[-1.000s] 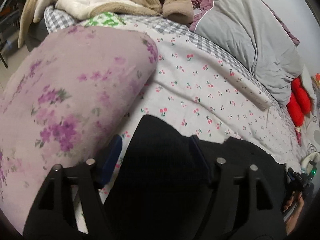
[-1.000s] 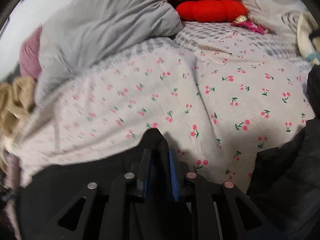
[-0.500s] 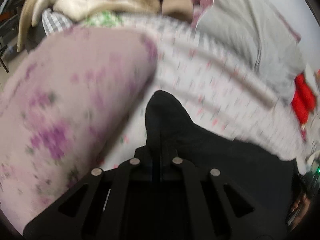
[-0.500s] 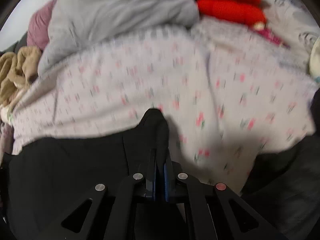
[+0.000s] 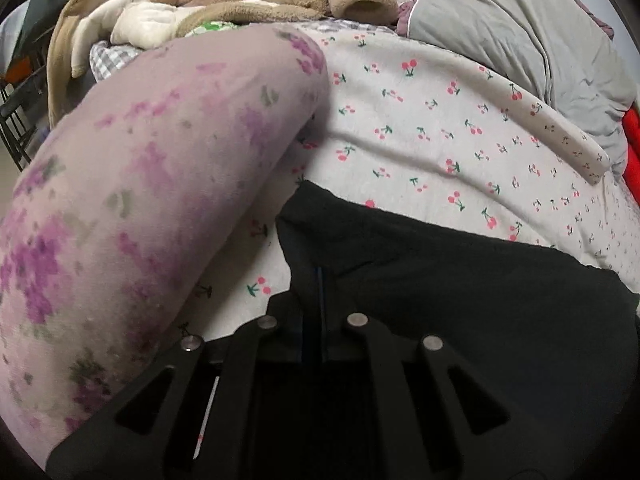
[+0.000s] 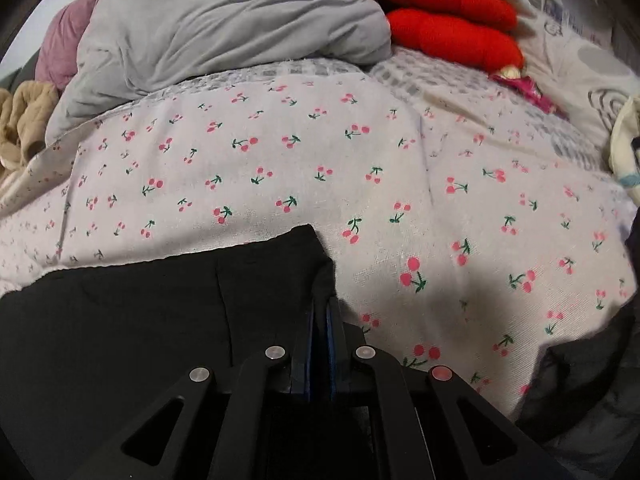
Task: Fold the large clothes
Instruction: 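Carry the coat end over toward the collar and lay it down with both tools, then open both tools and release the folded coat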
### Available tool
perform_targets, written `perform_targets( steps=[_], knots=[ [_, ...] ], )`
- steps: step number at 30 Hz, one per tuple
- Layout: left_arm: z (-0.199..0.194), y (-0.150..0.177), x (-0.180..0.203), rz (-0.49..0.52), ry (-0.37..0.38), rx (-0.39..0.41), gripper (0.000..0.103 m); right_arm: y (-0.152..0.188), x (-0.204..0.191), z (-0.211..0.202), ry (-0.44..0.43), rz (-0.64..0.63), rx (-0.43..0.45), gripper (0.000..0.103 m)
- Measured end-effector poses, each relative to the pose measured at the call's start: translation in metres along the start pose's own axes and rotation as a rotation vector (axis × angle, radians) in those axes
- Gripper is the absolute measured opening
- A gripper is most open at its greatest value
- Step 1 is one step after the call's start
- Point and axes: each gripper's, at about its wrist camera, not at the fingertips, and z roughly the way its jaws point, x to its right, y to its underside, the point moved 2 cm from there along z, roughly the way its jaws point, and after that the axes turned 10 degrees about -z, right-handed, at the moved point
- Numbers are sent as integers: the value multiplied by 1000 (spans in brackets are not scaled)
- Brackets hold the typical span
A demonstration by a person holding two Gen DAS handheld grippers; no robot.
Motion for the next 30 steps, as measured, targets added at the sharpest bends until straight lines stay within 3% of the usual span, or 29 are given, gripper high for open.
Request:
perform_targets(
  steps=[1, 2, 4, 6, 7, 8, 10, 12, 15, 20, 23, 26, 30],
  knots=[
    [-1, -1, -2, -6, 8, -3, 10, 0, 3, 1, -6, 10, 0, 7],
    [-4, -1, -2, -14, 20, -11, 11, -1, 4, -1, -10, 16, -1, 16],
    [-11, -5, 0, -11, 31, -18, 27, -4, 5, -7, 29, 7, -21, 30],
    [-32, -9, 2, -11, 56, 1, 44, -1, 2, -26, 75, -16, -6, 58],
    [-44, -11, 3, -21, 79, 17, 50, -1, 0, -33, 79, -17, 18, 78],
    [-52, -12, 3, -30, 100, 23, 51, -2, -1, -50, 74, -9, 61, 83],
    [-74, -12, 0, -63, 150, 22, 52, -1, -2, -74, 37, 35, 86, 83],
    [-95, -8, -4, -93, 193, 16, 52, 9, -3, -101, -52, 119, 69, 83],
    [-121, 7, -10, -100, 218, -4, 52, 15, -8, -133, -133, 152, 60, 83],
    [-152, 29, -17, -38, 219, -28, 52, 40, -29, -223, -167, 84, 197, 84],
    [-173, 44, -26, -13, 212, -20, 53, 62, -39, -246, -183, 48, 186, 84],
    [-188, 59, -34, -30, 270, -56, 53, 78, -35, -262, -117, 66, 192, 84],
    [-211, 81, -56, -94, 298, -92, 55, 107, -24, -282, -186, 129, 195, 84]
  ],
)
